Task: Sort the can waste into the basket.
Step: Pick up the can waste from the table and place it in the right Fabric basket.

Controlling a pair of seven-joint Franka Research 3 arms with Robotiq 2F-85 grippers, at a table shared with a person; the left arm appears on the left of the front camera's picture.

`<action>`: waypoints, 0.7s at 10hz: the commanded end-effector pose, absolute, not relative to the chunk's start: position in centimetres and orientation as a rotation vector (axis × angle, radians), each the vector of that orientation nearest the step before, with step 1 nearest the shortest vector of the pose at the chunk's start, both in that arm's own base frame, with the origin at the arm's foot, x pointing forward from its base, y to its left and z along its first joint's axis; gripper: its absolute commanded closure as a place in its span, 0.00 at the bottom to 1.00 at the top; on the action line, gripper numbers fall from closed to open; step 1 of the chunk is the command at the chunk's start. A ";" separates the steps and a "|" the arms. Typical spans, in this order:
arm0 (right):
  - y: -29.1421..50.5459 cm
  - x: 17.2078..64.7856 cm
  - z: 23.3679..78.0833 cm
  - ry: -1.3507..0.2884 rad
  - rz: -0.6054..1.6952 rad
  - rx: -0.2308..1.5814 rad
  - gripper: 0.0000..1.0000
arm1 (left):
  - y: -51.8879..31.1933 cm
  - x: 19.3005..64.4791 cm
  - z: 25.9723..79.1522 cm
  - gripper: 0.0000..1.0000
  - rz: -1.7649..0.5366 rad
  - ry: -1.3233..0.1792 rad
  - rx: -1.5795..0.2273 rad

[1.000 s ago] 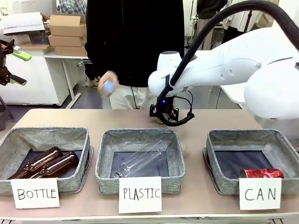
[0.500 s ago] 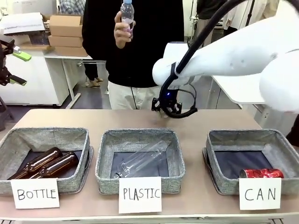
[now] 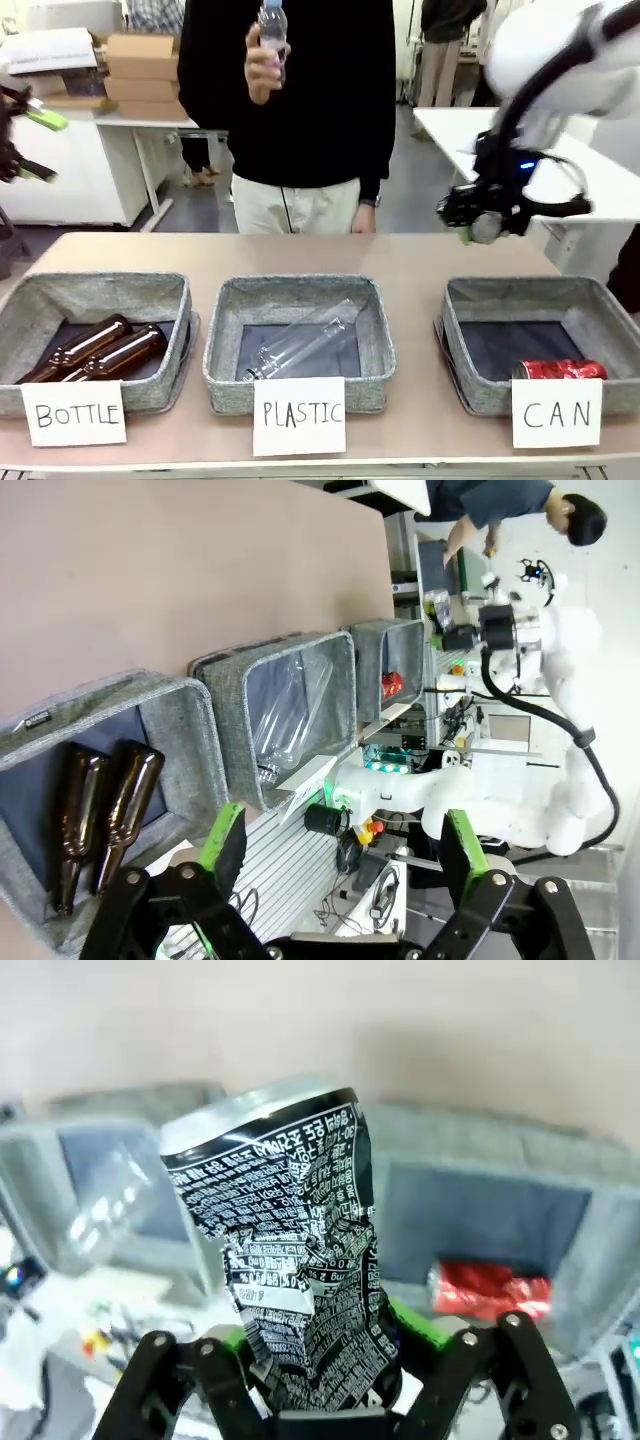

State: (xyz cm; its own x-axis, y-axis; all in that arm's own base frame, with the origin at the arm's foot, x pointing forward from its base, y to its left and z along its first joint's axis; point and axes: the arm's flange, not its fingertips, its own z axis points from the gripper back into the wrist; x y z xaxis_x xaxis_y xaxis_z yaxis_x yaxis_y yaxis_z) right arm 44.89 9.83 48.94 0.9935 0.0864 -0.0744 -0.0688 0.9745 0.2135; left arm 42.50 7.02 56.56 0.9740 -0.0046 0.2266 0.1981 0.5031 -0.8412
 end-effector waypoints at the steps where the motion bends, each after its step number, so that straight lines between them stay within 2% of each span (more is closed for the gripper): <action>1: 5.9 42.4 46.0 0.115 0.195 0.299 1.00 | 7.1 42.2 56.7 0.00 -0.124 -0.199 -1.028; 3: 3.6 40.0 44.1 0.084 0.237 0.426 1.00 | 7.1 42.2 56.7 0.00 -0.124 -0.199 -1.028; 7: 2.8 39.0 43.4 0.099 0.201 0.432 1.00 | 7.1 42.2 56.7 0.00 -0.124 -0.199 -1.028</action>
State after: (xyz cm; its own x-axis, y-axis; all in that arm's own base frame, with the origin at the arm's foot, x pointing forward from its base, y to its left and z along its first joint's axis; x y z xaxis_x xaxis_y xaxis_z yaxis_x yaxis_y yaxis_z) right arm 39.28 2.94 43.08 0.9713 0.2241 -0.0792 -0.1741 0.8977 0.4047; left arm 42.52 7.02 56.52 0.9742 -0.0047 0.2258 0.1975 0.5029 -0.8415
